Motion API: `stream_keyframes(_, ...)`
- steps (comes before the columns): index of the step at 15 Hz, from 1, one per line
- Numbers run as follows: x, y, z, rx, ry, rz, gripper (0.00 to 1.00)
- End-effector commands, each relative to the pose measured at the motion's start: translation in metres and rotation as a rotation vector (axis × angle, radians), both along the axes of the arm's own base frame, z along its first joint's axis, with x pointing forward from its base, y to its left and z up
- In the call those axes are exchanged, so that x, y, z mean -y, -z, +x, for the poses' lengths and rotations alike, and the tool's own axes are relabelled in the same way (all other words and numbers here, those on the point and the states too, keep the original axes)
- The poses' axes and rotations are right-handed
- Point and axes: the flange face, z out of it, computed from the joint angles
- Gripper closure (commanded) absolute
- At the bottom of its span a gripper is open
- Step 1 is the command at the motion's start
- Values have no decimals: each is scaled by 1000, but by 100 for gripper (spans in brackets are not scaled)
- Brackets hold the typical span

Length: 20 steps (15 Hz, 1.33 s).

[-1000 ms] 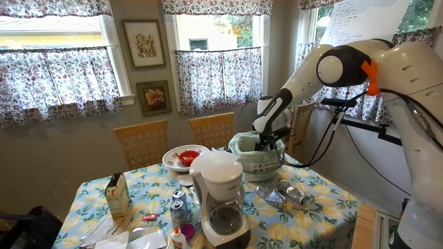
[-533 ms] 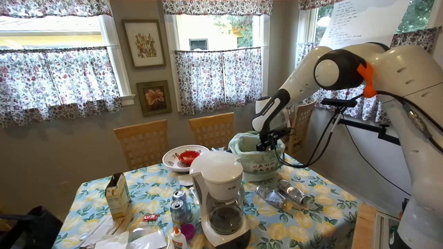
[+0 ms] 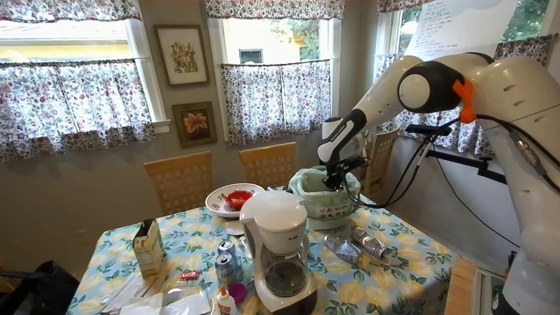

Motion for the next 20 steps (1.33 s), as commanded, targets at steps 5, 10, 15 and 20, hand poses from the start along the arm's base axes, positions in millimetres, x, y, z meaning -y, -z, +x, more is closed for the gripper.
stream_keyframes(5,-3,-26,1,38,-17,9,99)
stream_keyframes(10,-5,-30,0,45,-18,1,99)
stream_keyframes(15,-14,-71,-6,126,-45,-26,99)
stream_keyframes(20,-28,-123,-22,234,-92,-66,99)
